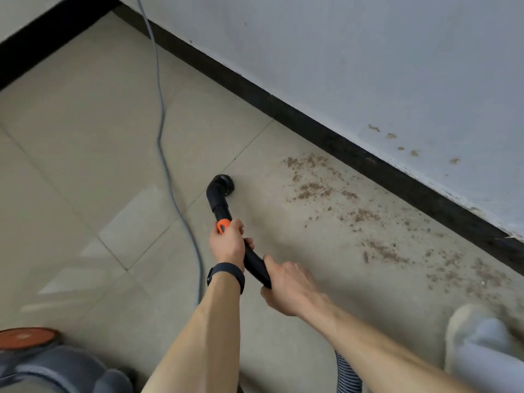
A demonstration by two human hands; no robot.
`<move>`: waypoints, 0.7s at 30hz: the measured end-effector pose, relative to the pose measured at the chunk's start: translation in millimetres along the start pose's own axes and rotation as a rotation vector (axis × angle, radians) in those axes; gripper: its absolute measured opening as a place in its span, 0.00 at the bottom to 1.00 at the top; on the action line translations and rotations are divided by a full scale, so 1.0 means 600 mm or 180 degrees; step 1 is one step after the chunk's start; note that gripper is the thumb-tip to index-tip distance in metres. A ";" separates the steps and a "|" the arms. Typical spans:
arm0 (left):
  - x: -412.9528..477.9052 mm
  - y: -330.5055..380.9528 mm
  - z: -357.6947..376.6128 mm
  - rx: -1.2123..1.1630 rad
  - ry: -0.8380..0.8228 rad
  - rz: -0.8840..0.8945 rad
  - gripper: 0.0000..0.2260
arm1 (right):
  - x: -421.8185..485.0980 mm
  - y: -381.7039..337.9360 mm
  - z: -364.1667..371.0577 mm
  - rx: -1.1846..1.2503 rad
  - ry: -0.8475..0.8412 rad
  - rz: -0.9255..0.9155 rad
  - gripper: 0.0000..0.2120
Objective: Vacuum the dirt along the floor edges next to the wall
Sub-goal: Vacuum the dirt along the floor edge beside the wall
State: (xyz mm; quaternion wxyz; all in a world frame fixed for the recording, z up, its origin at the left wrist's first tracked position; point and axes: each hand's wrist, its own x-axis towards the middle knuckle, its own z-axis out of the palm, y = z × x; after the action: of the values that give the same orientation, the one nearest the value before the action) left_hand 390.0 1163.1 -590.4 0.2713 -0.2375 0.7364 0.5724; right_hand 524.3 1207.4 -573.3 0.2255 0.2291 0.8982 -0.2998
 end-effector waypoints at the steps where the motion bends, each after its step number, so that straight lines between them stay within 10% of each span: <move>1: -0.005 -0.003 -0.008 -0.0021 0.0022 -0.0026 0.07 | -0.007 -0.004 0.000 -0.0033 -0.0014 -0.0032 0.13; 13: -0.020 -0.029 -0.043 0.0351 -0.0641 -0.0448 0.11 | -0.063 -0.004 -0.007 -0.0184 -0.0105 0.0010 0.13; 21: -0.089 -0.048 -0.002 0.0447 -0.0243 0.0300 0.19 | -0.072 0.017 -0.039 0.0070 -0.0158 -0.0093 0.19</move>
State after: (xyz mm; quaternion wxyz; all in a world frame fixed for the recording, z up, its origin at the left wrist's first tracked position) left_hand 448.4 1157.6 -574.8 0.2879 -0.1610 0.7742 0.5402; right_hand 557.9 1218.0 -537.6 0.2408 0.2109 0.8922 -0.3186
